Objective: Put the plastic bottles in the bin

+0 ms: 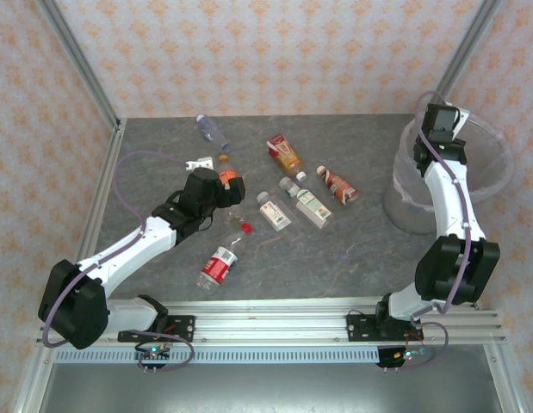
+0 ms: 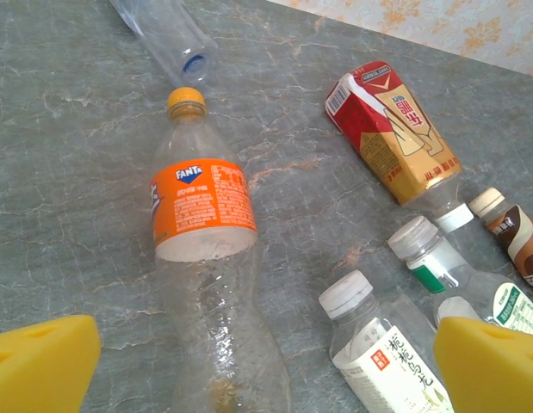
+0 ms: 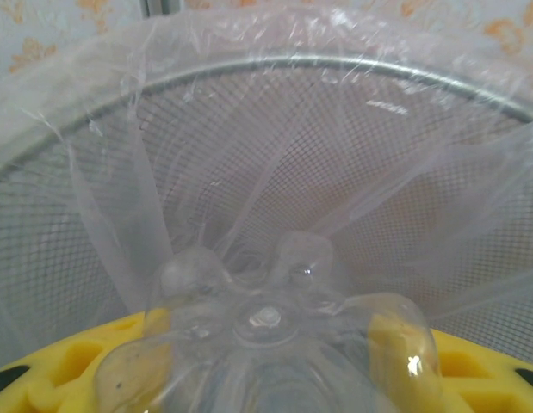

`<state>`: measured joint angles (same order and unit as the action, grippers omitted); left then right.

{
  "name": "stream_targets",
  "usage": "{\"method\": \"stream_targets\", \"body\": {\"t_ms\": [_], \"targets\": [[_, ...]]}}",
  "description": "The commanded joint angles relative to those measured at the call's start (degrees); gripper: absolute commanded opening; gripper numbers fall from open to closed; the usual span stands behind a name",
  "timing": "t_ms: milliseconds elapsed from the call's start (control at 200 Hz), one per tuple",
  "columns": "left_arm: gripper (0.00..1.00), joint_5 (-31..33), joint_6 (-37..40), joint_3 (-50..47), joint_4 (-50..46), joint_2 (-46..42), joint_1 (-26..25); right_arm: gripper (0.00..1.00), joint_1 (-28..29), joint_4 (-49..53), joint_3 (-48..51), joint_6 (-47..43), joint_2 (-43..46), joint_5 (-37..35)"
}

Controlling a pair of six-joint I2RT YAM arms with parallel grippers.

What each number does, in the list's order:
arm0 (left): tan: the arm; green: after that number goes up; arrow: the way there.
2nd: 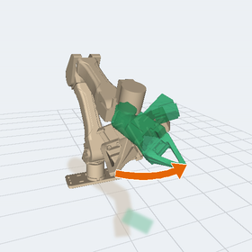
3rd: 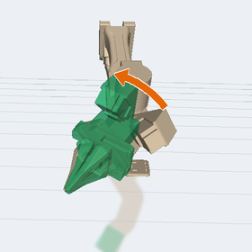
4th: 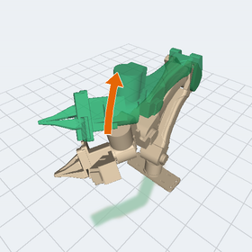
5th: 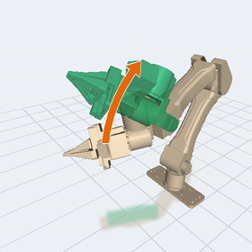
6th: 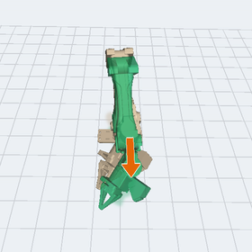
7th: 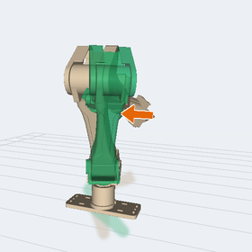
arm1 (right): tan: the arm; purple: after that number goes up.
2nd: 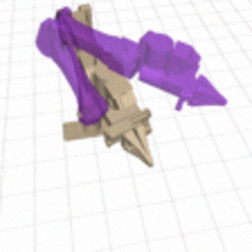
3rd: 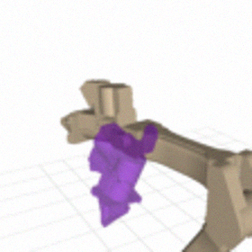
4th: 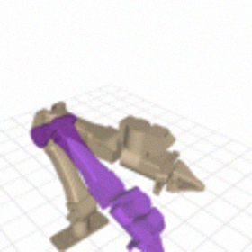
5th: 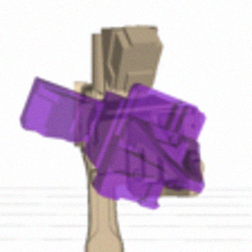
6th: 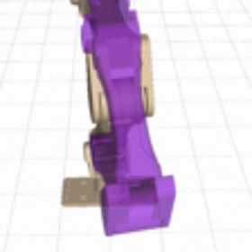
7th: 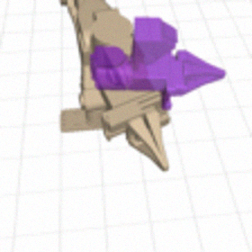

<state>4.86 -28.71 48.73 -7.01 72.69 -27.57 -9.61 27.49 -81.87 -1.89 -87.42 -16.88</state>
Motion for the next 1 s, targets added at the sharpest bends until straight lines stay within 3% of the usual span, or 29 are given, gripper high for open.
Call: {"method": "stream_targets", "body": {"t_ms": [0,455,651,836,996], "targets": [[1.00,2.8,-0.8,1.6,-1.7,0.0,0.7,0.41,-0.5,5.8,-2.0,1.1,-2.2,1.0],[1.00,5.0,-1.3,0.8,-3.0,-0.2,0.7,0.61,-0.5,14.6,-8.2,5.4,-9.1,1.7],[1.00,6.2,-1.3,0.6,-3.5,-0.5,0.7,0.76,-0.5,17.0,-10.2,6.5,-10.2,0.3],[1.00,10.3,-1.6,1.3,-7.0,-0.5,0.7,0.78,-0.4,16.9,-10.2,6.0,-9.1,-0.6],[1.00,9.3,-1.6,2.4,-11.9,-0.7,0.7,0.81,-0.5,16.8,-10.2,6.1,-6.6,-0.2]]}}
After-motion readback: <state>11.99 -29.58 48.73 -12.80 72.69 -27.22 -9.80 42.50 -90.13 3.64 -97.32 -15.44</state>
